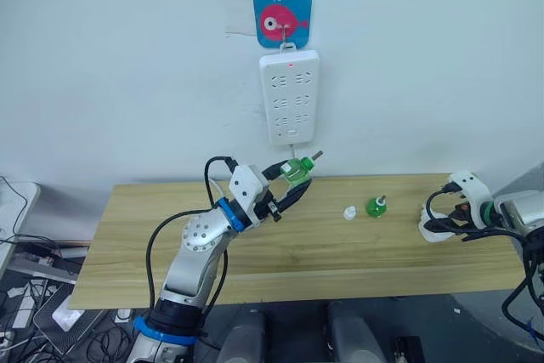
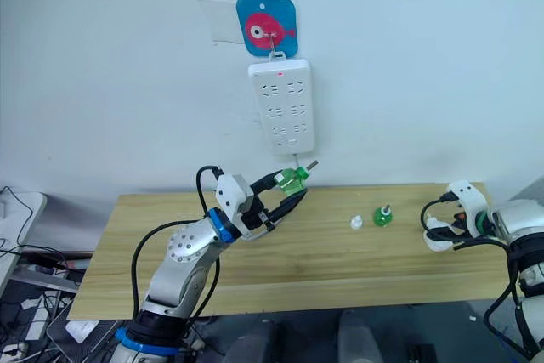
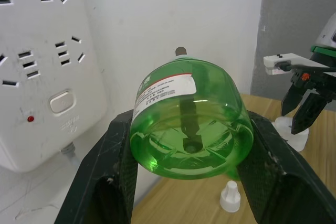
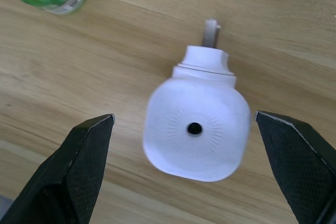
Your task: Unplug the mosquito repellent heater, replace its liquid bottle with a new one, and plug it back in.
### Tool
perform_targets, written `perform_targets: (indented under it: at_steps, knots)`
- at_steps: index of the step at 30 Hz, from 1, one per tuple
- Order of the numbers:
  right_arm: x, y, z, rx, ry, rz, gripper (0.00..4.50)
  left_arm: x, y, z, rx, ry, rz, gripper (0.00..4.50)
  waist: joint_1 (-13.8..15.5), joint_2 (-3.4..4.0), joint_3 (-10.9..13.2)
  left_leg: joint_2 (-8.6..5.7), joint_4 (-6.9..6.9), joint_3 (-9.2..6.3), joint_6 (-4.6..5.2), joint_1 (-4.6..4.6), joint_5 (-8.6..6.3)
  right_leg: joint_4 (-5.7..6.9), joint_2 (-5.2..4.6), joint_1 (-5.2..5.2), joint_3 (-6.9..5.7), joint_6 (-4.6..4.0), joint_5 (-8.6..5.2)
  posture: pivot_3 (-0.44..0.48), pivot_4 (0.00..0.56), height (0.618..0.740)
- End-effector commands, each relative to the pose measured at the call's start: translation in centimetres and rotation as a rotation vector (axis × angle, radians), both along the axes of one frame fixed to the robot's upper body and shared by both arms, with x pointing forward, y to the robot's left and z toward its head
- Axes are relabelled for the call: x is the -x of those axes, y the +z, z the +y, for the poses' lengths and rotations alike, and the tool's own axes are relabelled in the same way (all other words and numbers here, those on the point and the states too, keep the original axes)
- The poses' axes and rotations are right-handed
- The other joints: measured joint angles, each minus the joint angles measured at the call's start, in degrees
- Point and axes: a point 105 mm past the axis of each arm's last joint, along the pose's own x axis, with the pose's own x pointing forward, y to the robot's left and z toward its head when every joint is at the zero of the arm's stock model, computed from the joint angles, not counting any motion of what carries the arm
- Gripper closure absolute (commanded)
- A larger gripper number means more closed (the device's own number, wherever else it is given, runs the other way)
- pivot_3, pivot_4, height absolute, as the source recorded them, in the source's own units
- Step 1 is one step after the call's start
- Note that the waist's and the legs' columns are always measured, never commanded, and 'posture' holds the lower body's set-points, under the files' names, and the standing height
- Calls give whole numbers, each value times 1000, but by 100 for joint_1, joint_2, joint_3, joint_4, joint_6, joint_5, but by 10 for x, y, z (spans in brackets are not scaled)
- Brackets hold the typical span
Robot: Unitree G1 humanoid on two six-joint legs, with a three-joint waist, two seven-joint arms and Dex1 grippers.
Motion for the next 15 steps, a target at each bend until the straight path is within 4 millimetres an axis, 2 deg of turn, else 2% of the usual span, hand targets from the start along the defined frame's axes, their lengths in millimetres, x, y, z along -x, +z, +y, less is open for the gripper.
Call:
perform_targets:
  at_steps: [1,15]
  knots:
    - [-5,10,-7,10,-7,-38,14,6,13,-3,9,-14,-53,2275,0,-1,3,0,0,0,0,0,0,0,0,0,0,0,0,-18,250,740]
    - [-9,-3,-9,17,-29,-30,14,6,12,-7,-2,-33,-47,2275,-9,0,30,1,-1,-1,0,0,0,0,-1,0,1,0,0,-27,262,740]
